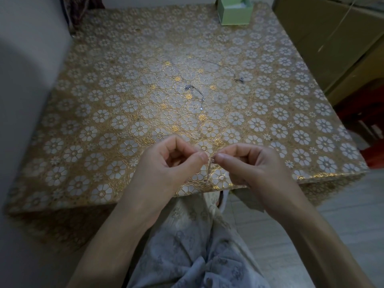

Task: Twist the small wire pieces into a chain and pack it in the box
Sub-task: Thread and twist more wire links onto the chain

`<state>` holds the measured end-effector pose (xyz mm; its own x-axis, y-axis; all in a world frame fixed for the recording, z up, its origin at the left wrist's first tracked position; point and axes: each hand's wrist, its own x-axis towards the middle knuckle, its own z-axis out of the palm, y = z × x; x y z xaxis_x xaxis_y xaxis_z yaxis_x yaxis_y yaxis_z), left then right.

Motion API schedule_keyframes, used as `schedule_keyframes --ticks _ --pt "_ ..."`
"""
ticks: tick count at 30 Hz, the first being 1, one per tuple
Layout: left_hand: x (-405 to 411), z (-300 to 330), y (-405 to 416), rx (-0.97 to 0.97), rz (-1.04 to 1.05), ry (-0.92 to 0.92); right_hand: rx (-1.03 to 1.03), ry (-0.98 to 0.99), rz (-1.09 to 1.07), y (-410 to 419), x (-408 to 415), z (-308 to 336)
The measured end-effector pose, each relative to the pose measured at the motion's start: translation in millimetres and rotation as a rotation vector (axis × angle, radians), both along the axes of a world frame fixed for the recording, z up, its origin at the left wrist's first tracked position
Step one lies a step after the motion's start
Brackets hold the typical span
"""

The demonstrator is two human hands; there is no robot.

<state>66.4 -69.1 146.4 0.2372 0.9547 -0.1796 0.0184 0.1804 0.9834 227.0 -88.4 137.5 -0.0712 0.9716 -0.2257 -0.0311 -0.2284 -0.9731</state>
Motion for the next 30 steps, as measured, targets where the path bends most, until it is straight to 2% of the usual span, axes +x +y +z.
schedule_keyframes --ticks 3,8,12,22,25,27,30 --pt "1.2 0.2 -0.9 0.005 0.011 -0.009 0.003 0.001 -0.009 -0.7 -0.7 -0.7" --pt "-0.8 0.2 0.3 0.068 -0.001 0.096 -0.004 0.029 0.010 -1.1 0.1 0.2" --pt "-1.7 2.5 -1.0 0.222 -0.087 0.262 0.000 0.019 0.016 -0.9 0.6 -0.6" --pt "2.8 0.3 -3.9 0.615 -0.084 0.600 0.038 -0.028 0.008 -2.0 -2.1 2.6" --pt "2.6 -1.9 -2.8 0.671 -0.117 0.689 0.046 -0.046 0.004 -1.9 -2.5 1.1" --pt "2.5 -2.9 -2.1 0.675 -0.132 0.690 0.054 -0.055 0.009 -2.0 -3.1 2.4" --pt "1.9 -3.0 -1.3 0.604 -0.125 0.597 0.064 -0.049 0.012 -2.5 -3.5 5.0"
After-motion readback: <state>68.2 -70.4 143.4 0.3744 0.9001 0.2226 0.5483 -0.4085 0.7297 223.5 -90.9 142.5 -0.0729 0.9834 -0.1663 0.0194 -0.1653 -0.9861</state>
